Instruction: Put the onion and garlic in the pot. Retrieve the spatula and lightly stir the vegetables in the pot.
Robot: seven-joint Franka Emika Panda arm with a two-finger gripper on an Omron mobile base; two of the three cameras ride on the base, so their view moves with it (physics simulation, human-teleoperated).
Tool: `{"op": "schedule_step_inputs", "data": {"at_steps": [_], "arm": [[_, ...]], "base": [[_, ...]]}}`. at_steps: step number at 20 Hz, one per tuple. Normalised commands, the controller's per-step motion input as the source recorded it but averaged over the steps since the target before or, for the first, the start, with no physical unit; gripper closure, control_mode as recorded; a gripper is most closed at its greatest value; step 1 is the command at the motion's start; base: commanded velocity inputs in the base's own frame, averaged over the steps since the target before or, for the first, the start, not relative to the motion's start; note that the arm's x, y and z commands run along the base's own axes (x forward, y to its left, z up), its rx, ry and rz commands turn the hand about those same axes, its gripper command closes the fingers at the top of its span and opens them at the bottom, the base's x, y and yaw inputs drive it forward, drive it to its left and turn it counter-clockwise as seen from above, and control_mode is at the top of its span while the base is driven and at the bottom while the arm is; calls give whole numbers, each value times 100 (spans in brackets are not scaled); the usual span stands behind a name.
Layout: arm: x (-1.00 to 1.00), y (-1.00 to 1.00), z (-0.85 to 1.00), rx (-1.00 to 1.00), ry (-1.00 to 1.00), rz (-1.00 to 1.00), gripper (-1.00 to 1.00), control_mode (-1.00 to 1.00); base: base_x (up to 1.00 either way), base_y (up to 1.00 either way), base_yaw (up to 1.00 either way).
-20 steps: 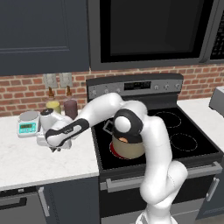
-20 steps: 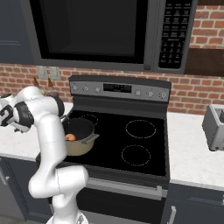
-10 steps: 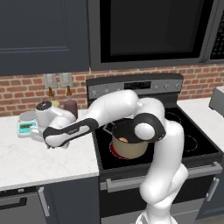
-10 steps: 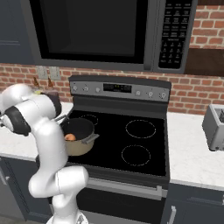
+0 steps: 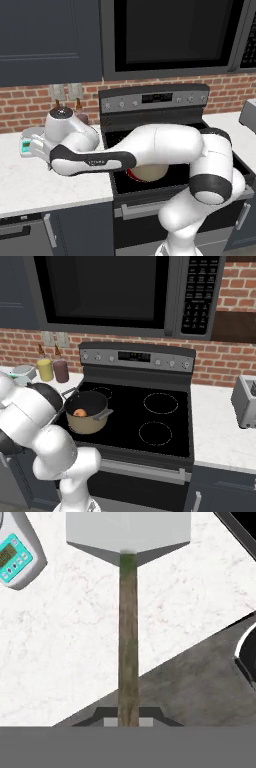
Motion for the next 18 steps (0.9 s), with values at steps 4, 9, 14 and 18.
{"op": "schedule_step_inputs", "data": {"at_steps": [4,9,14,18], "arm": [[-92,-45,100,21,0,-7,100,-100],[-66,-71,91,25,0,-5,100,-100],[-22,-100,64,31,1,-5,100,-100],[2,-100,58,32,7,-9,100,-100]], "base": [[0,0,0],[0,0,0],[0,0,0],[0,0,0]]}}
